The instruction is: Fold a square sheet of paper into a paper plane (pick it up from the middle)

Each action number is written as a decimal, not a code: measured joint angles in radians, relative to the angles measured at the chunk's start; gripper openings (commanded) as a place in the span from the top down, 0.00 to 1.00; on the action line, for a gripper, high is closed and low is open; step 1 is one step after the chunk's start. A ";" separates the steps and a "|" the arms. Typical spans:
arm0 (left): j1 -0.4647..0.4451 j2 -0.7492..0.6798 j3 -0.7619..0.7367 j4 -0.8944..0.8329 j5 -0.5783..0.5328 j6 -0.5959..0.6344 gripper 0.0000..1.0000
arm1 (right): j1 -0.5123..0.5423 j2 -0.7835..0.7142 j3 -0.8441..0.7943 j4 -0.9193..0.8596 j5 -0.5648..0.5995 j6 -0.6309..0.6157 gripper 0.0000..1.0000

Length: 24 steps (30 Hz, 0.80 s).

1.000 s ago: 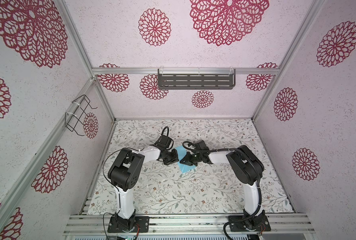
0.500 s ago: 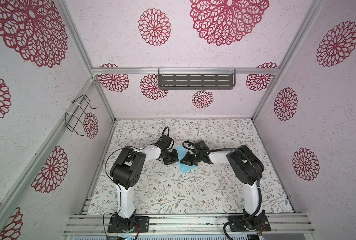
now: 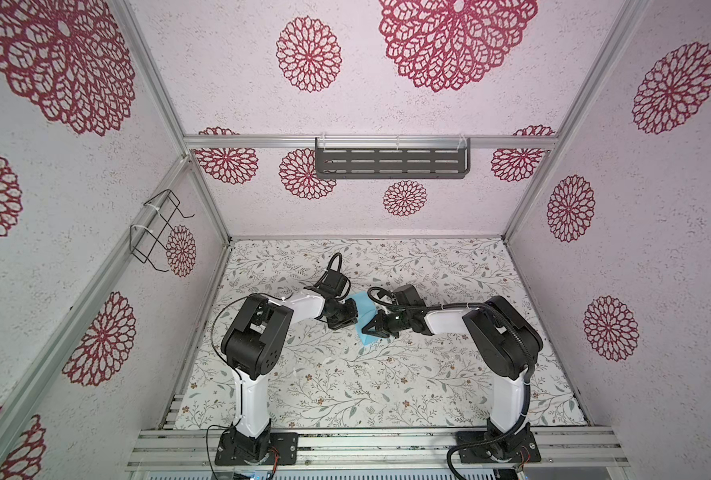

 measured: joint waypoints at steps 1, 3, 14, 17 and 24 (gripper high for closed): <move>0.000 0.000 0.001 -0.001 0.000 0.000 1.00 | 0.002 -0.002 -0.005 0.002 -0.008 -0.001 0.98; 0.000 0.001 0.002 -0.003 -0.002 0.000 1.00 | 0.009 -0.002 -0.014 0.001 -0.016 -0.002 0.98; -0.001 0.001 0.003 -0.003 -0.002 0.000 1.00 | 0.021 0.000 -0.019 -0.061 -0.006 -0.037 0.98; -0.001 0.001 0.003 -0.004 -0.002 0.000 1.00 | 0.021 0.001 -0.019 -0.071 0.011 -0.043 0.98; -0.001 0.001 0.004 -0.005 -0.002 0.003 1.00 | 0.021 0.005 -0.015 -0.088 0.029 -0.059 0.98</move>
